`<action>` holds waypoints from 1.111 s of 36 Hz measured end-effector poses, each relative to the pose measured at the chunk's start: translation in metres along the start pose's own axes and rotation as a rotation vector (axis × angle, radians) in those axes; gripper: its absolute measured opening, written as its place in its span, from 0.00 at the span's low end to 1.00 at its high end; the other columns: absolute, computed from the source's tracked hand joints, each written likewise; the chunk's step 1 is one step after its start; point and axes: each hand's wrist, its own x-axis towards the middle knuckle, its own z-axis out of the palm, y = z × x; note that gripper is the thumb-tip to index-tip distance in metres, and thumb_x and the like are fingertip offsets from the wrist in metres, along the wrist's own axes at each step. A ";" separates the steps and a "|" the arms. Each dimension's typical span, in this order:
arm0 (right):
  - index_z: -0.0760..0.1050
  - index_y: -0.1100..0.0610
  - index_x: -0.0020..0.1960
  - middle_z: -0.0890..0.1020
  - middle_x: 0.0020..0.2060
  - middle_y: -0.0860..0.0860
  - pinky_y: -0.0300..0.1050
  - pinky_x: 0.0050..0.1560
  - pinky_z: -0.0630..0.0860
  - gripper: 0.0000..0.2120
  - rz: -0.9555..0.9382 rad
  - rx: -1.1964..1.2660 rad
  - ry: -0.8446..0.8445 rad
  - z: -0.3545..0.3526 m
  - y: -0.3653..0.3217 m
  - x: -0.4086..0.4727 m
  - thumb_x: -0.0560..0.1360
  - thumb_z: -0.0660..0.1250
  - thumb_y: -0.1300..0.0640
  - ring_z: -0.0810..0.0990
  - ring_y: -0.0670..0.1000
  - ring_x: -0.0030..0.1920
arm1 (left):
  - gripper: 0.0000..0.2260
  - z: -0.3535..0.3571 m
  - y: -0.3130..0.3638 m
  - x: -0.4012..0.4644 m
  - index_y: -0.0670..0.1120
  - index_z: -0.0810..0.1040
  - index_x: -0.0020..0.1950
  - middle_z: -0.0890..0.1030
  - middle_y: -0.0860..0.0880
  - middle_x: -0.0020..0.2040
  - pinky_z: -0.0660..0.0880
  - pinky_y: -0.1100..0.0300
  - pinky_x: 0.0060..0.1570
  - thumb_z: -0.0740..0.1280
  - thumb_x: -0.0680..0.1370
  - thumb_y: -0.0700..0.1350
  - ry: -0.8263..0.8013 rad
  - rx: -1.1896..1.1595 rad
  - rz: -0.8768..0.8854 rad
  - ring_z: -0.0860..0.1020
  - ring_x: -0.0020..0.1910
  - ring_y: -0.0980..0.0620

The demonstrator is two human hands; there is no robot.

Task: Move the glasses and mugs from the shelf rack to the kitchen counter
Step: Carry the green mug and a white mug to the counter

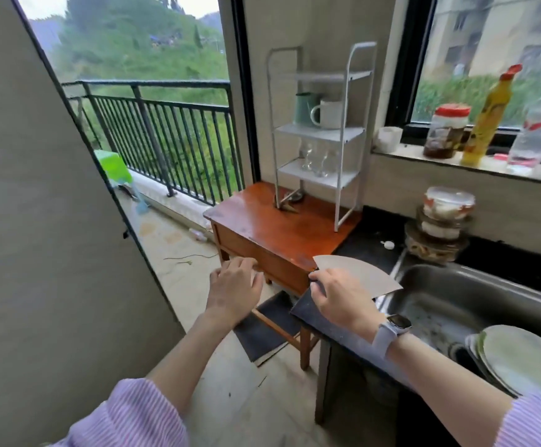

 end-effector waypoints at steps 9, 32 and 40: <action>0.74 0.55 0.60 0.79 0.59 0.54 0.53 0.60 0.72 0.15 -0.011 -0.006 0.072 -0.026 0.006 0.156 0.77 0.56 0.53 0.74 0.57 0.59 | 0.13 -0.017 -0.010 0.157 0.44 0.75 0.60 0.78 0.44 0.59 0.70 0.49 0.57 0.60 0.78 0.47 0.110 -0.101 0.062 0.75 0.58 0.43; 0.67 0.61 0.66 0.74 0.64 0.59 0.47 0.64 0.66 0.18 0.383 0.246 0.393 -0.074 0.060 0.470 0.78 0.56 0.59 0.71 0.57 0.66 | 0.15 0.027 0.016 0.545 0.43 0.72 0.64 0.76 0.43 0.62 0.68 0.57 0.56 0.60 0.78 0.46 -0.002 -0.495 0.422 0.74 0.60 0.44; 0.64 0.60 0.64 0.74 0.59 0.59 0.54 0.58 0.71 0.17 0.418 0.247 0.400 -0.072 0.088 0.545 0.75 0.57 0.64 0.73 0.59 0.57 | 0.16 0.063 0.039 0.623 0.44 0.69 0.66 0.75 0.42 0.64 0.64 0.64 0.51 0.61 0.78 0.42 -0.047 -0.633 0.430 0.74 0.60 0.45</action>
